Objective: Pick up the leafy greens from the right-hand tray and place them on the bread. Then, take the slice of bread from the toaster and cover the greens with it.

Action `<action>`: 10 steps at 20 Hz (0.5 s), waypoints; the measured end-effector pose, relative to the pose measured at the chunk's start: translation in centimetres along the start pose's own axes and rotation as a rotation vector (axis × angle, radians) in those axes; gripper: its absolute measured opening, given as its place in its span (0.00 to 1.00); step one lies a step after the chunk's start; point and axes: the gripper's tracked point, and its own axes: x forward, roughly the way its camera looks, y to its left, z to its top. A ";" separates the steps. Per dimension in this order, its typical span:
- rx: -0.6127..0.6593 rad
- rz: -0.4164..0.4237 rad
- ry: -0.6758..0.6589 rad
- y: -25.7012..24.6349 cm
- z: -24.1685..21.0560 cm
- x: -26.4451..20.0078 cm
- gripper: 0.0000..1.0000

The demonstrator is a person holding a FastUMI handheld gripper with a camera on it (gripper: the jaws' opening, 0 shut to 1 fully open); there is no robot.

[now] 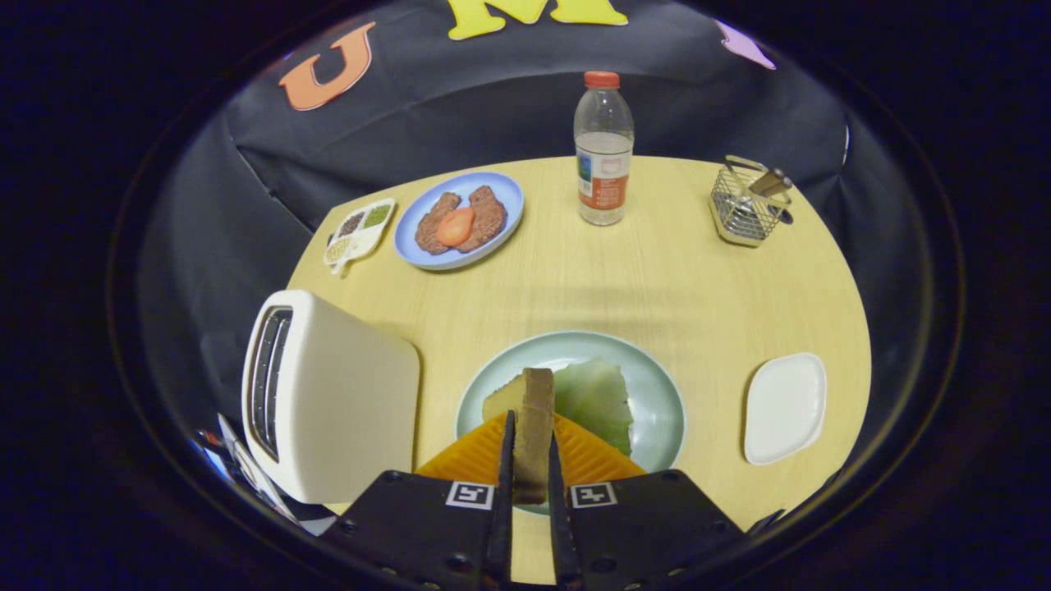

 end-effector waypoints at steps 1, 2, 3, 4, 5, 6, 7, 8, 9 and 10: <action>0.006 0.001 0.003 -0.5 -0.2 0.5 0.23; 0.015 0.004 0.005 -0.9 -0.1 0.5 0.26; 0.025 0.012 0.010 -1.3 0.0 1.0 0.26; 0.032 0.017 0.018 -1.6 -0.2 1.2 0.26; 0.039 0.020 0.018 -2.1 -0.3 1.6 0.26; 0.043 0.018 0.017 -2.5 -0.2 1.8 0.34; 0.049 0.019 0.022 -2.9 -0.4 2.1 0.34; 0.057 0.021 0.031 -3.1 -0.7 2.3 0.34; 0.065 0.021 0.031 -3.4 -0.8 2.5 0.34; 0.070 0.028 0.033 -3.7 -0.9 2.6 0.41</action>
